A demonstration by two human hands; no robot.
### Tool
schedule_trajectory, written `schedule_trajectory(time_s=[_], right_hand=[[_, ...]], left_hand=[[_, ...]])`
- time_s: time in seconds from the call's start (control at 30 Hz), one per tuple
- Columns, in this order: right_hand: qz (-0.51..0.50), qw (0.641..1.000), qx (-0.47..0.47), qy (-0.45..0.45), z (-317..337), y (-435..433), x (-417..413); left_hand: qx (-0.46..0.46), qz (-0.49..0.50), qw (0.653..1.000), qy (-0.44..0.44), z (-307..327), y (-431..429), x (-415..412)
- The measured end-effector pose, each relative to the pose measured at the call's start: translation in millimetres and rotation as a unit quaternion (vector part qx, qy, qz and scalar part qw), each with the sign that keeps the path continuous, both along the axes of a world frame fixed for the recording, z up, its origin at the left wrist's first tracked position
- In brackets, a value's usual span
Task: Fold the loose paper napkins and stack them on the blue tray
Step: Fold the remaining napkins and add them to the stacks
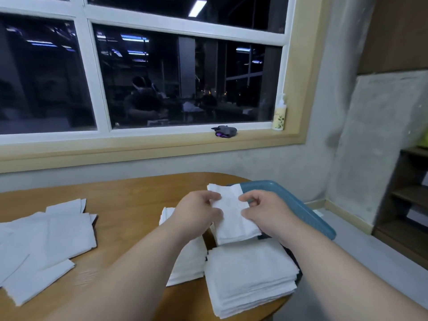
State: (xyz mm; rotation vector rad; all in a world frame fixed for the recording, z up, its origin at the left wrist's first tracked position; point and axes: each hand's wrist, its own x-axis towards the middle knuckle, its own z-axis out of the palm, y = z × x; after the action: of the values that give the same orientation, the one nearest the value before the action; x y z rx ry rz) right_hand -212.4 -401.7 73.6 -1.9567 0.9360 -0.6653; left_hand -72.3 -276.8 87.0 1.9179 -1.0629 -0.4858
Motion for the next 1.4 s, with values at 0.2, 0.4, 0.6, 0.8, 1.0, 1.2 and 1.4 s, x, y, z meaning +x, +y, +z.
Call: schedule_trajectory(time_s=[0.2,0.4,0.6,0.8,1.0,1.2,1.4], right_hand=[[-0.003,0.999,-0.008,0.04,-7,-27,14],[-0.014,0.993,-0.043,0.107,-22,-34,23],[-0.018,0.972,-0.125,0.196,-28,-28,22],[-0.03,0.972,-0.176,0.154,-8,-6,14],[0.039,0.979,-0.184,0.083,1,69,21],[0.15,0.967,-0.194,0.07,-8,180,73],[0.248,0.948,-0.188,0.063,-32,273,151]], left_hand=[[0.048,0.008,0.997,-0.06,-8,-37,16],[0.115,0.012,0.989,-0.095,-18,-50,17],[0.183,-0.009,0.953,-0.243,-19,-50,0],[0.122,0.027,0.956,-0.264,-3,-25,-1],[0.025,0.076,0.97,-0.229,3,72,13],[-0.022,0.165,0.971,-0.17,-34,207,44],[0.015,0.274,0.942,-0.196,-76,339,89]])
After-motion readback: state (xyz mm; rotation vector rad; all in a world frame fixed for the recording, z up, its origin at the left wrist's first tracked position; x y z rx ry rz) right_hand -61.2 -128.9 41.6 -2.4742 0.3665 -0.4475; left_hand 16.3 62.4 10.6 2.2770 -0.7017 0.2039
